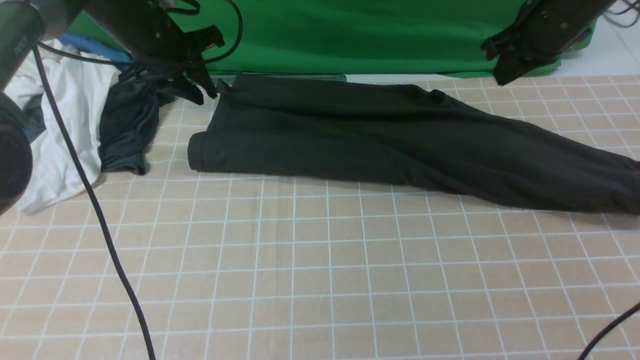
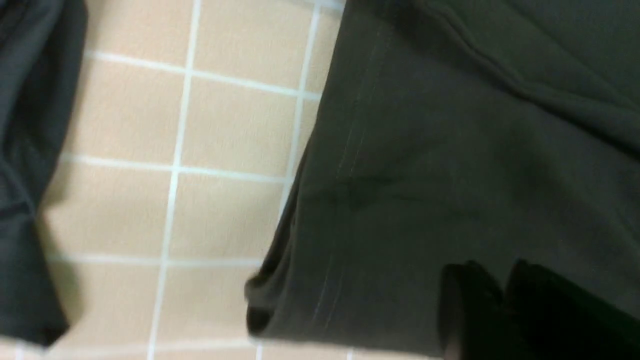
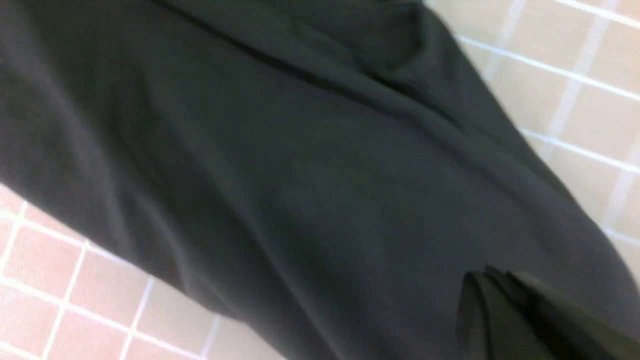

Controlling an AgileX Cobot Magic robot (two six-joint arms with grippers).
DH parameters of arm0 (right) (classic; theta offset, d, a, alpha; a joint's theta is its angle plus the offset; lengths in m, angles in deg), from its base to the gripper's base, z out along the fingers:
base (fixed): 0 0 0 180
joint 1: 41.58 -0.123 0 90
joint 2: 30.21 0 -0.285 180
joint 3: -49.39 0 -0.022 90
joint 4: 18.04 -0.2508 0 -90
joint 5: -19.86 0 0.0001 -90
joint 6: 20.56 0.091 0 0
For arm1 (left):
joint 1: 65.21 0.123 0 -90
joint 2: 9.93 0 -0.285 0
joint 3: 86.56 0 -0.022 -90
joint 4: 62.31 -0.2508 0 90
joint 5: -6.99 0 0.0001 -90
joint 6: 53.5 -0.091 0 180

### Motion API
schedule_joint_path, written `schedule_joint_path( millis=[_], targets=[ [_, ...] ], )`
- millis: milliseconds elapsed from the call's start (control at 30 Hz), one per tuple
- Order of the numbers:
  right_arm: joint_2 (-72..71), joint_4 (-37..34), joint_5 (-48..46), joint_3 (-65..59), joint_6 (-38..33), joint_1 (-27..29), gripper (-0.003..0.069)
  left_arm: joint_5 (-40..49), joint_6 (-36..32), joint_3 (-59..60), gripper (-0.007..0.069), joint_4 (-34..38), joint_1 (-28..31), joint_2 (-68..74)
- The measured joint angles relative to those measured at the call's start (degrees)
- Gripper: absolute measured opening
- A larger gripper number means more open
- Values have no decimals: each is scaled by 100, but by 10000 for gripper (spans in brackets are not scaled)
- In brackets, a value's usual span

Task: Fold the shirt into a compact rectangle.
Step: 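Pull the folded dark garment lengthwise by its ends to straighten it flat on the table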

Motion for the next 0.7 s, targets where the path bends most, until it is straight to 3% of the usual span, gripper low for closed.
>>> schedule_joint_path(
  millis=[133,267,400,567,700],
  targets=[
    [-735,32,-6,-825,18,346,27,0,0,964,17,-139,-5,-600],
    [-1516,73,10,-2088,58,666,27,67,25,1761,55,-443,-22,-897],
    [-2021,79,419,-3343,76,798,27,73,58,1954,213,-699,-130,-771],
    [-2059,118,415,-3828,60,880,27,-66,58,1968,405,-735,-165,-656],
    [-1892,118,644,-3908,154,1286,27,-490,58,1973,545,-981,-165,-580]
  ],
)
